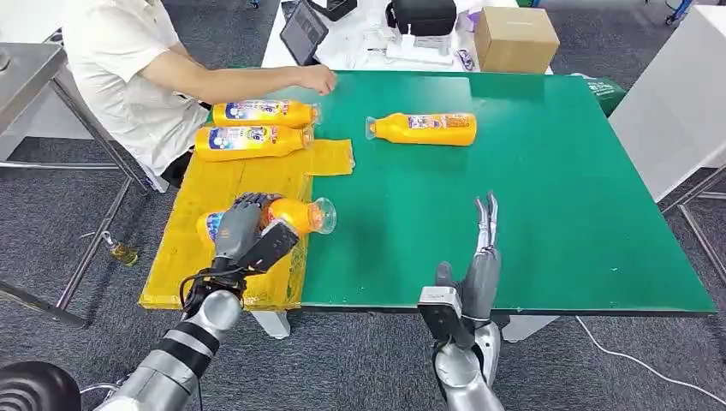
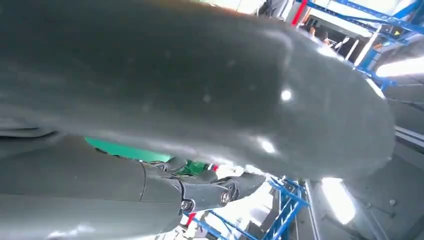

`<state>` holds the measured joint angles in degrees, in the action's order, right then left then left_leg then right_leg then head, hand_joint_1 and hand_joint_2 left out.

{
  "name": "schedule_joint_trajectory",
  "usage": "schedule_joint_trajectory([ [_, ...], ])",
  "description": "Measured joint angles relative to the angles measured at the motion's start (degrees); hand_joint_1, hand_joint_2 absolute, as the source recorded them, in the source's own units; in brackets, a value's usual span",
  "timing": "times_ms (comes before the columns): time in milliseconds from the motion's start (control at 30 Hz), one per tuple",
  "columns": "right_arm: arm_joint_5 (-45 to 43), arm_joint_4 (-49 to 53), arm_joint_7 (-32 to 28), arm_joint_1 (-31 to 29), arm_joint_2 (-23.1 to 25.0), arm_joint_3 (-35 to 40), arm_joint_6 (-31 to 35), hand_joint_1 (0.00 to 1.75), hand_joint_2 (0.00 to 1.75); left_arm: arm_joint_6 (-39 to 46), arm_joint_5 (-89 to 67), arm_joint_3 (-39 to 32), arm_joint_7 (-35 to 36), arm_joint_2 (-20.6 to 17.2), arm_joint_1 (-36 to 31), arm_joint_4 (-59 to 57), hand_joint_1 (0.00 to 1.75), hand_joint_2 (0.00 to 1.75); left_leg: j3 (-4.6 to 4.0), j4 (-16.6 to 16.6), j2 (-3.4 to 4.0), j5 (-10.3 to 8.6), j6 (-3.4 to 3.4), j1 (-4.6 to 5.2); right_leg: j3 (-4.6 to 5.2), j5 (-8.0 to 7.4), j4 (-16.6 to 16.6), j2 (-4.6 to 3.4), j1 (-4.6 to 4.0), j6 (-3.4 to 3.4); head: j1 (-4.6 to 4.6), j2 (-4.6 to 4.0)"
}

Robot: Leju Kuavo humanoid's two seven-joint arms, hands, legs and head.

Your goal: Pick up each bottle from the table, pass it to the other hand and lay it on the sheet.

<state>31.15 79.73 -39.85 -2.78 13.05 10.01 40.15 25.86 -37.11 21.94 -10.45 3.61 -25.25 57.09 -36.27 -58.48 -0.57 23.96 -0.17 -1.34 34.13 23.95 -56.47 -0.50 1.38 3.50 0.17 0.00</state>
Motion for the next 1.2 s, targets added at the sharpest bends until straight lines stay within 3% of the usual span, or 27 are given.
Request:
schedule_joint_trajectory([
  [400,-0.2,-0.7,0.0,-0.1,0.0,0.0,0.0,0.0,0.0,0.0,-0.1,0.4,0.0,-0.2,-0.4,-1.5,1.75,1.75,-0.01,0.0,0.0,-0.01,0.0,0.0,0.01,0.0,0.0,0.0,0.0,-0.01,0.0,0.0],
  [567,-3.7,-2.7,0.0,-1.5,-0.3,2.6,0.0,0.0,0.0,-11.1,-4.7,2.3,1.9,0.1,-4.6,-6.9,1.75,1.75,-0.01,0.0,0.0,-0.02,0.01,0.0,0.02,0.0,0.0,0.0,0.0,-0.01,0.0,0.0],
  [700,-6.1,-5.9,0.0,-3.0,-0.8,5.7,0.0,0.0,0.0,-15.0,-8.6,4.7,3.6,1.3,-10.2,-15.1,1.71,1.75,-0.01,0.0,0.0,-0.04,0.01,0.0,-0.01,-0.01,0.0,0.0,0.0,0.0,0.02,0.0],
  [733,-6.6,-6.8,0.0,-3.2,-0.9,6.4,0.0,0.0,0.0,-15.5,-9.2,5.0,4.0,1.5,-11.3,-17.0,0.49,1.75,0.0,0.0,0.0,-0.04,0.01,0.0,-0.01,-0.01,0.0,0.0,0.0,0.0,0.0,0.0],
  [833,-8.0,-9.0,0.0,-3.4,-1.3,7.6,-0.2,0.0,0.0,-17.3,-9.5,5.6,4.7,2.1,-13.8,-21.3,0.45,1.75,-0.01,0.0,-0.01,-0.03,0.01,0.0,-0.01,-0.01,0.0,0.01,0.0,0.0,0.0,0.0],
  [867,-8.6,-9.9,0.0,-3.6,-1.4,7.8,-0.6,0.0,0.0,-19.3,-9.7,5.8,5.0,2.2,-14.6,-22.7,0.31,1.75,-0.01,0.0,-0.01,-0.03,0.01,0.0,-0.02,-0.01,0.0,0.0,0.0,0.0,0.0,0.0],
  [900,-9.4,-11.1,0.0,-3.9,-1.6,8.0,-0.9,0.0,0.0,-21.5,-9.7,6.0,5.3,2.2,-15.5,-24.1,0.33,1.75,-0.01,0.0,-0.01,-0.02,0.01,0.0,-0.01,-0.01,0.0,0.0,0.0,0.0,-0.04,0.0],
  [1033,-11.2,-14.2,0.0,-4.5,-2.1,8.5,-0.8,0.0,0.0,-24.1,-9.9,6.5,5.8,2.6,-16.8,-28.0,0.1,1.75,-0.01,0.0,-0.03,-0.02,0.0,0.0,-0.01,0.0,0.0,0.02,0.0,0.0,0.02,0.0],
  [1200,-12.0,-16.6,0.0,-5.2,-2.7,9.4,-0.6,0.0,0.0,-25.3,-9.9,6.6,6.1,2.9,-18.0,-30.8,0.02,1.75,0.02,0.0,-0.01,-0.02,0.01,0.0,-0.04,-0.01,0.0,0.0,0.0,0.0,0.0,0.0],
])
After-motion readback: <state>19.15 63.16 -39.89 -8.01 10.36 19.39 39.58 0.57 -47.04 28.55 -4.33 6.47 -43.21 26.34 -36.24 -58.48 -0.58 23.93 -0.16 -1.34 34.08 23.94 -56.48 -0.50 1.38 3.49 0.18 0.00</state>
